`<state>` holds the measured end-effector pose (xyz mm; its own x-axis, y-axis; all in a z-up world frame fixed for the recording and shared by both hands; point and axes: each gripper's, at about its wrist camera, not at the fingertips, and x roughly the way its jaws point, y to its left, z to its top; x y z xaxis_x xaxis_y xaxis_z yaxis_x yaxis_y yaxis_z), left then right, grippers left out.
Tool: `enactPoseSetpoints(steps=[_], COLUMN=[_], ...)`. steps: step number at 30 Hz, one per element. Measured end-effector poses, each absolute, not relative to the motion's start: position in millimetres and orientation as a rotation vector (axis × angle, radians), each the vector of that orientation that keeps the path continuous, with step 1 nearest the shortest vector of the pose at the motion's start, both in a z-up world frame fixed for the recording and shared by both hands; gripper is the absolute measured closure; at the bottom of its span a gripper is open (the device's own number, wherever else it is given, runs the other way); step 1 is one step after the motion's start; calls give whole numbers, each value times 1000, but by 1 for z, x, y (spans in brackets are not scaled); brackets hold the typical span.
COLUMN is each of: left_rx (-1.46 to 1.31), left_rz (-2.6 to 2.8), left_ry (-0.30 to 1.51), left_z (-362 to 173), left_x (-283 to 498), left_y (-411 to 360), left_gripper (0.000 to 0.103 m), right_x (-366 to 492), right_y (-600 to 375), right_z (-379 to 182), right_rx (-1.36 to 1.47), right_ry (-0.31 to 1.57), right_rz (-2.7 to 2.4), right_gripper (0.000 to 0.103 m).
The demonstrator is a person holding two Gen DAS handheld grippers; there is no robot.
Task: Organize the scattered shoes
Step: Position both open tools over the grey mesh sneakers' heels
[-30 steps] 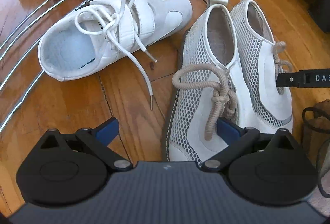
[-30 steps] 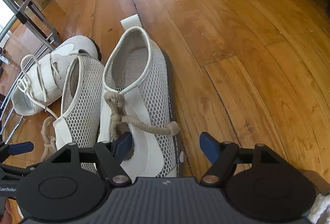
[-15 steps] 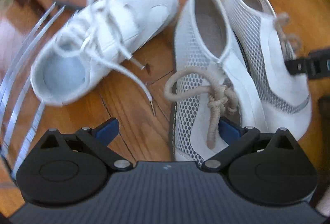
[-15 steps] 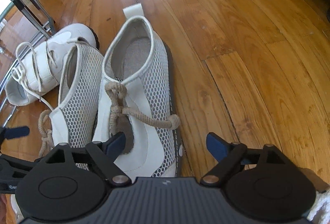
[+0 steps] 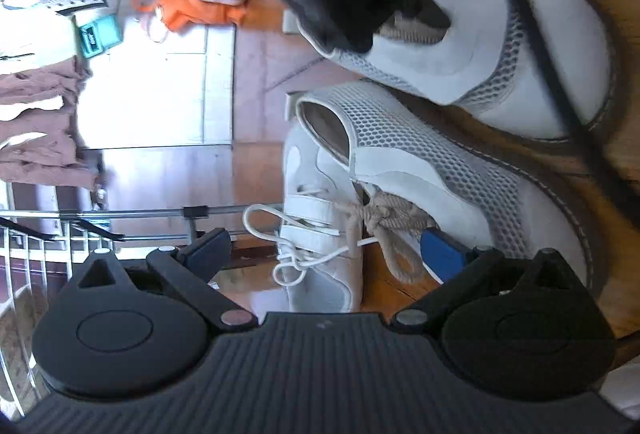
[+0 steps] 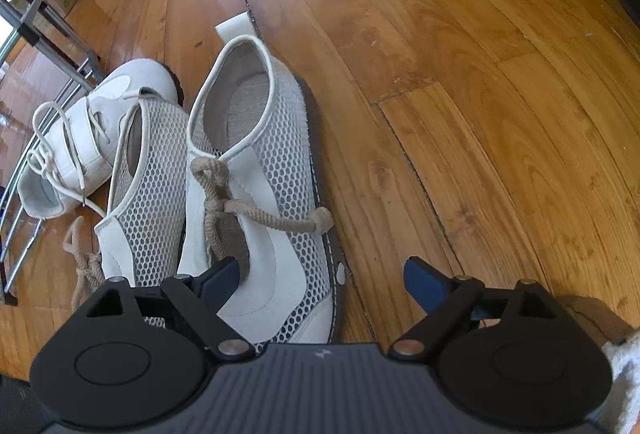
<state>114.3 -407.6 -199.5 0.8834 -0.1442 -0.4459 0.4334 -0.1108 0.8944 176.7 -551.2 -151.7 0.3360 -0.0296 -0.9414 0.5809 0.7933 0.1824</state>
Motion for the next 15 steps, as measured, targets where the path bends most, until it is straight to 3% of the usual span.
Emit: enactPoseSetpoints(steps=[10, 15], left_rx=[837, 663], left_rz=[-700, -710], left_ry=[919, 956], left_z=[-142, -140], left_x=[240, 250], left_y=[-382, -364], left_gripper=[0, 0], right_x=[171, 177], right_y=[-564, -563], right_z=[-158, -157], right_rx=[661, 697], right_ry=[1172, 1150], right_rz=[-402, -377], right_gripper=[12, 13])
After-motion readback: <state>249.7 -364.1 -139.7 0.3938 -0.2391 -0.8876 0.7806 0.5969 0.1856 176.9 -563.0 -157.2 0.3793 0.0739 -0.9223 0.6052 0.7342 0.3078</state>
